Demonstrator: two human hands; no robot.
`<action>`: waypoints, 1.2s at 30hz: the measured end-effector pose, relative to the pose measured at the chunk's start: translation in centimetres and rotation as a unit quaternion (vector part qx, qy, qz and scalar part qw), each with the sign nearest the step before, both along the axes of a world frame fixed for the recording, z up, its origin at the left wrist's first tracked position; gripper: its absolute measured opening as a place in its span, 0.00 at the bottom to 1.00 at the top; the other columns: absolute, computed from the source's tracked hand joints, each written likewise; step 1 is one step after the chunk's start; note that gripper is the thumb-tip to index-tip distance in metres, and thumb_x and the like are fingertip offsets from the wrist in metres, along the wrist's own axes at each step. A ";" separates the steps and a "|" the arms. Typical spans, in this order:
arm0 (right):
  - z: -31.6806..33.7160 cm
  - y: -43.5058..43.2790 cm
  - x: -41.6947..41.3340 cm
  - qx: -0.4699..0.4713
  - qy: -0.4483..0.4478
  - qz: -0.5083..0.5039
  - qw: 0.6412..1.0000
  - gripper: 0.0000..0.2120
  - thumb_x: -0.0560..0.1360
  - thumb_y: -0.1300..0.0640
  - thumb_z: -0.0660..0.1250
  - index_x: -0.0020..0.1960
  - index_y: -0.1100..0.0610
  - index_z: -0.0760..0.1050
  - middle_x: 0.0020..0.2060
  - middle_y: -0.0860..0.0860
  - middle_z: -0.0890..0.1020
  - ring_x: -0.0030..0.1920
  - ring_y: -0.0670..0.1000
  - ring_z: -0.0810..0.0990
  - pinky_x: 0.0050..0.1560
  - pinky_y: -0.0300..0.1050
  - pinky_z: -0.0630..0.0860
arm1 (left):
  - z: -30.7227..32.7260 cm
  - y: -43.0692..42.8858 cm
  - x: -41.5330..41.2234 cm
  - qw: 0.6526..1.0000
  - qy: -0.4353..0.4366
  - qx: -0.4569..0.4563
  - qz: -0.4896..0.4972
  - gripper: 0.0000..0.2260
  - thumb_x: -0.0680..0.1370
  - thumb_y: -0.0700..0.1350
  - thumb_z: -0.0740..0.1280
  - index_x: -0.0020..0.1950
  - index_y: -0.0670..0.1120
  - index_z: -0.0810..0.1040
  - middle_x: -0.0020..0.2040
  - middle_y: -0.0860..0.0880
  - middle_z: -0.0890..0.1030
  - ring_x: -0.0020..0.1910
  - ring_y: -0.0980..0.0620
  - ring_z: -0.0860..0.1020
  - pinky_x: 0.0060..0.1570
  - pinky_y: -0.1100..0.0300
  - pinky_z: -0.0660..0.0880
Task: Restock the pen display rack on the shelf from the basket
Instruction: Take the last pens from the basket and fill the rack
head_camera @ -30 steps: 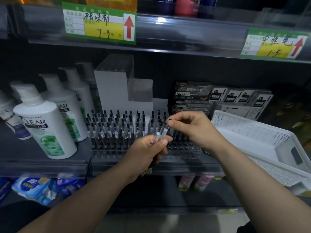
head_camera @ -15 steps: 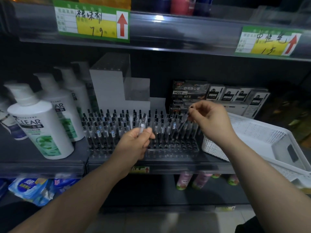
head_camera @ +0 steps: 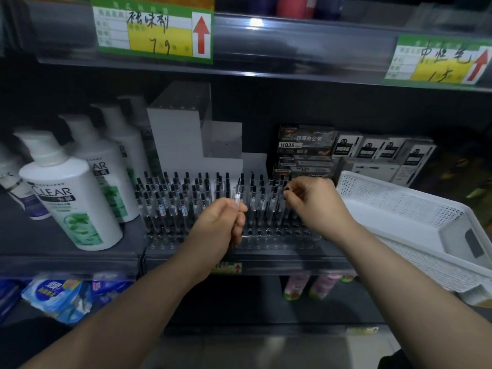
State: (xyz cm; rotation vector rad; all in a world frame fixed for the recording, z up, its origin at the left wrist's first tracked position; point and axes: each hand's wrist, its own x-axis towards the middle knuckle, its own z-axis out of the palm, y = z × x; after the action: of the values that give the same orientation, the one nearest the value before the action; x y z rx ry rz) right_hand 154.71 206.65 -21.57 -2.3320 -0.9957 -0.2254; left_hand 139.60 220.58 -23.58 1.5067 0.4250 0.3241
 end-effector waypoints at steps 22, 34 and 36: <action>2.7 -1.5 -3.0 0.105 0.250 0.110 0.956 0.09 0.71 0.55 0.74 0.39 0.60 0.81 0.28 0.53 0.75 0.28 0.46 0.68 0.30 0.39 0.66 | 0.3 -3.4 1.6 0.998 -0.012 -0.054 -0.042 0.06 0.74 0.36 0.71 0.49 0.44 0.78 0.44 0.41 0.85 0.42 0.48 0.83 0.49 0.53 0.80; 2.8 -4.7 0.5 0.172 0.133 -0.024 0.976 0.07 0.74 0.58 0.71 0.38 0.54 0.77 0.34 0.55 0.84 0.36 0.51 0.84 0.40 0.49 0.82 | 2.3 -1.3 0.9 0.917 -0.032 0.397 0.009 0.18 0.78 0.47 0.67 0.67 0.54 0.73 0.59 0.61 0.76 0.60 0.65 0.72 0.62 0.67 0.67; 2.1 -4.5 0.7 0.156 0.106 -0.030 0.982 0.05 0.74 0.57 0.70 0.40 0.54 0.78 0.36 0.54 0.84 0.39 0.53 0.84 0.42 0.50 0.81 | 2.4 -0.9 0.9 0.901 -0.027 0.433 0.018 0.19 0.79 0.48 0.66 0.69 0.53 0.72 0.62 0.59 0.75 0.64 0.61 0.71 0.64 0.61 0.67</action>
State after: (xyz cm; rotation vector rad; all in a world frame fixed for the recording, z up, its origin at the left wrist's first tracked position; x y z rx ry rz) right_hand 155.40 202.16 -19.43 -2.0513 -0.7288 -0.1404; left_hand 140.51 219.70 -21.21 2.3528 0.2647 0.6367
